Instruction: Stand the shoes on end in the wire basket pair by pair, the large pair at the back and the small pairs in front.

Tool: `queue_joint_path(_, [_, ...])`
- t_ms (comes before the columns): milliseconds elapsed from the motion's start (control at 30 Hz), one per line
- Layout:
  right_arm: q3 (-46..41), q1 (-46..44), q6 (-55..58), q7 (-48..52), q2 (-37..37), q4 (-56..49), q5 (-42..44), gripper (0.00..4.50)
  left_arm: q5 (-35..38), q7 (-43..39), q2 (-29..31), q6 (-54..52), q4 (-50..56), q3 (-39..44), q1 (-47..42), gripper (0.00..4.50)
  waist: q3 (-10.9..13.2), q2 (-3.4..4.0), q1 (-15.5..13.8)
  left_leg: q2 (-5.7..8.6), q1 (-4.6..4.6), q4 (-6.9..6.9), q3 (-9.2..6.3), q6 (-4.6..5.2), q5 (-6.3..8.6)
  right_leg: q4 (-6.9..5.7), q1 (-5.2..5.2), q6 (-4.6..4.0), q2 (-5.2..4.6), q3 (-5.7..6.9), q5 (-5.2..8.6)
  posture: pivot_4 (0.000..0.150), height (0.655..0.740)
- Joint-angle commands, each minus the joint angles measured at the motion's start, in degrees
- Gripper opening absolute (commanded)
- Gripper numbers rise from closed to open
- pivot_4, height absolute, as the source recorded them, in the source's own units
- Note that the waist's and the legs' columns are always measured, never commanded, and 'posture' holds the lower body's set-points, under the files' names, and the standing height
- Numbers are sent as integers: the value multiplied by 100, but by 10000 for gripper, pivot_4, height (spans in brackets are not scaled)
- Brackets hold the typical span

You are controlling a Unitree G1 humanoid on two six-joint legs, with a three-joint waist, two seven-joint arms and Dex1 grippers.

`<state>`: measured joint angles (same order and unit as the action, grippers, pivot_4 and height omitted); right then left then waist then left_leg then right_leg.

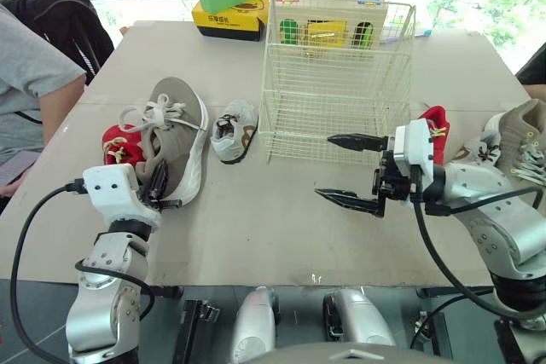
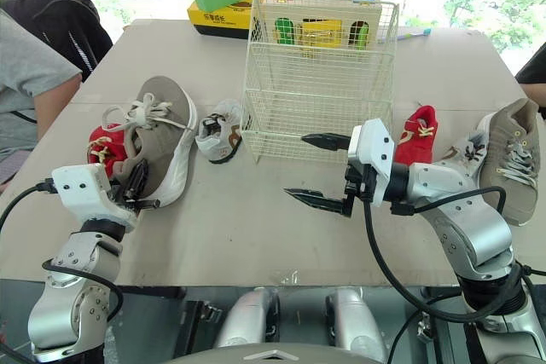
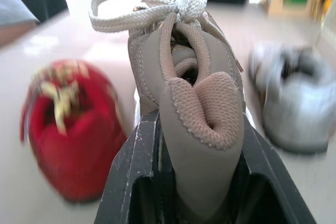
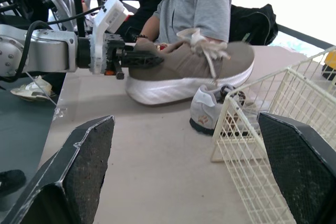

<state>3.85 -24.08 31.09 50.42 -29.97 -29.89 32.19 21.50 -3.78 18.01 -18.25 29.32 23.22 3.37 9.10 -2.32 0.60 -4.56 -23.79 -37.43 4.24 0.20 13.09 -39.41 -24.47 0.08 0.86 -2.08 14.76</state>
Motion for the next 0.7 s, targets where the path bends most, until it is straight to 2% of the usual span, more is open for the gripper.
queue_joint_path(33, [-334, -818, -85, -82, -23, 151, 174, 42268, -14, 273, 180, 462, 941, 214, -972, 7984, 9, -12, 2, 0, -2, -2, 0, 0, 0, -1, 0, 0, 0, 2, 0, 1500, 7400])
queue_joint_path(167, [-330, -2592, -65, 2, -968, 733, -621, 42268, -324, -541, 883, 618, 854, -521, -1933, 7984, 22, 4, -8, 8, -7, -2, 3, 0, 0, 1, -4, 1, -7, -3, -1, 1500, 7400])
queue_joint_path(233, [-123, -3661, -40, 466, -1452, 1527, -866, 42268, -587, -1220, 1328, 1144, 481, -883, -2244, 7984, 23, 6, -15, 13, -6, 4, 10, 1, 1, 4, -8, 2, -13, -3, 0, 1500, 7400])
queue_joint_path(400, [603, -5431, -707, 1542, -1858, 3182, -1700, 42268, -987, -2291, 1804, 2420, -705, -1412, -2852, 7984, 25, 17, 56, 2, -4, 33, 46, 3, 2, 41, -15, 1, -3, -8, 0, 1500, 7400])
queue_joint_path(533, [1067, -6254, -1137, 2266, -1827, 4061, -2212, 42268, -1186, -3036, 1884, 3548, -1559, -1816, -3303, 7984, 34, 31, 66, -1, -10, 44, 58, 5, 3, 39, -41, 1, 4, -27, -1, 1500, 7400])
queue_joint_path(700, [1708, -6746, -2085, 2764, -1552, 5262, -3130, 42268, -1323, -3728, 1827, 4868, -2382, -2240, -3944, 7984, 36, 35, 21, -7, -29, 44, 87, 6, 5, 44, -59, 1, 0, -30, -1, 1500, 7400])
